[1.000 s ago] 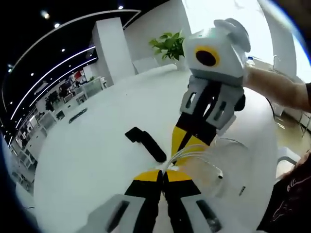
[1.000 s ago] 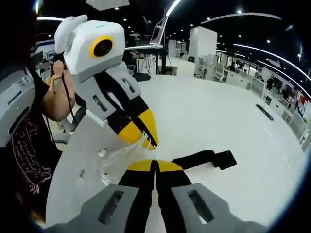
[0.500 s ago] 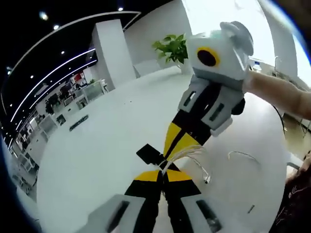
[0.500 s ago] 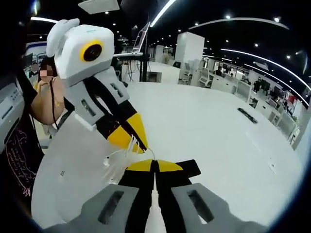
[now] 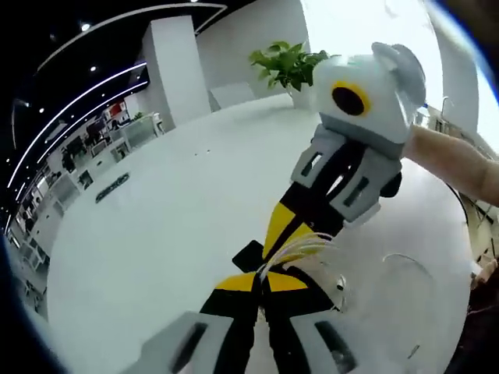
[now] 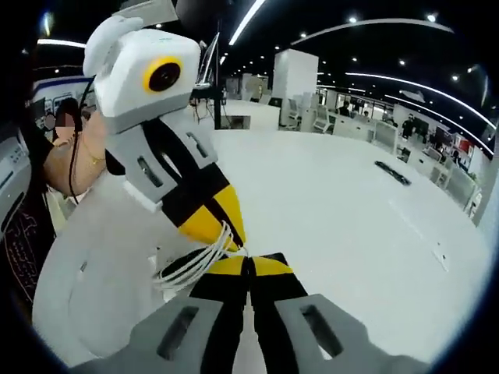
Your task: Peel open the Velcro strap on the desktop, arrange the wired earphones neatly onto it, and close the Velcro strap to secure them.
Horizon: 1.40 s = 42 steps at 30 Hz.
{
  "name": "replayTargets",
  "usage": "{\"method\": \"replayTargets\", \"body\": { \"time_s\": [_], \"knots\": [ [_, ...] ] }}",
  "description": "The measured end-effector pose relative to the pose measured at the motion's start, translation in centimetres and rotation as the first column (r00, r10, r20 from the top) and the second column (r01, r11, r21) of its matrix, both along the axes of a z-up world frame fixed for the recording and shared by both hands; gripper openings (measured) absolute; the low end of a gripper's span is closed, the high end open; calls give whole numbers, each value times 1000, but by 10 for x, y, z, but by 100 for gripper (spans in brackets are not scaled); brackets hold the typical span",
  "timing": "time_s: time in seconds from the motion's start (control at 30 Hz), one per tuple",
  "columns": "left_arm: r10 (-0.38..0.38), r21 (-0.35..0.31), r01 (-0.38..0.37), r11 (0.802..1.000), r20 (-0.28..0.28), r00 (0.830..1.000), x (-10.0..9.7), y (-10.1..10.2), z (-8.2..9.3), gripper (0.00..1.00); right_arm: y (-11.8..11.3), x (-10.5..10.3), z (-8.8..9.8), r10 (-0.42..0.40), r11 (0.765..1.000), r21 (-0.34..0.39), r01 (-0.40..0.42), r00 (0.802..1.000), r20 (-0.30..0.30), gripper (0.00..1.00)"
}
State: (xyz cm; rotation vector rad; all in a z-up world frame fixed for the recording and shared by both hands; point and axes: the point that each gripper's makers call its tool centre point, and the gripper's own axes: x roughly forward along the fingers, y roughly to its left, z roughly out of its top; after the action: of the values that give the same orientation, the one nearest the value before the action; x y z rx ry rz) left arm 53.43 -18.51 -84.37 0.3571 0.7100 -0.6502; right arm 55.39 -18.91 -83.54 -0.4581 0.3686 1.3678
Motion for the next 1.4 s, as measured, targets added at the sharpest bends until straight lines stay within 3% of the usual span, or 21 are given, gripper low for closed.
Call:
{"method": "replayTargets", "body": {
  "time_s": [0.2, 0.53, 0.7, 0.87, 0.97, 1.1, 1.4],
  "knots": [
    [17, 3, -17, 1000, -66, 998, 2, 0, -15, 7, -1, -2, -8, 2, 1000, -10, -2, 1000, -12, 4],
    [-17, 61, 19, 998, -32, 999, 19, 0, -18, 10, -10, 12, -12, -28, 1000, -1, 28, 999, -15, 4],
    [-29, 77, 30, 997, -14, 999, 25, 0, -18, 11, -17, 21, 3, -77, 996, 46, 78, 997, -17, 4],
    [-31, 98, 31, 995, -4, 1000, 27, -1, -18, 13, -10, 9, 17, -50, 995, 85, 53, 998, -33, 6],
    [-28, 92, 28, 995, -7, 1000, 27, -2, -18, 13, -4, -1, 14, -10, 998, 61, 11, 1000, -25, 8],
    [-27, 92, 28, 995, -7, 1000, 26, -2, -17, 13, -6, 0, -4, -3, 1000, -19, 3, 1000, 3, 8],
    [-23, 69, 23, 997, 0, 1000, 20, 0, -13, 13, -9, 3, -15, -15, 999, -46, 15, 1000, -3, 8]
  ]
}}
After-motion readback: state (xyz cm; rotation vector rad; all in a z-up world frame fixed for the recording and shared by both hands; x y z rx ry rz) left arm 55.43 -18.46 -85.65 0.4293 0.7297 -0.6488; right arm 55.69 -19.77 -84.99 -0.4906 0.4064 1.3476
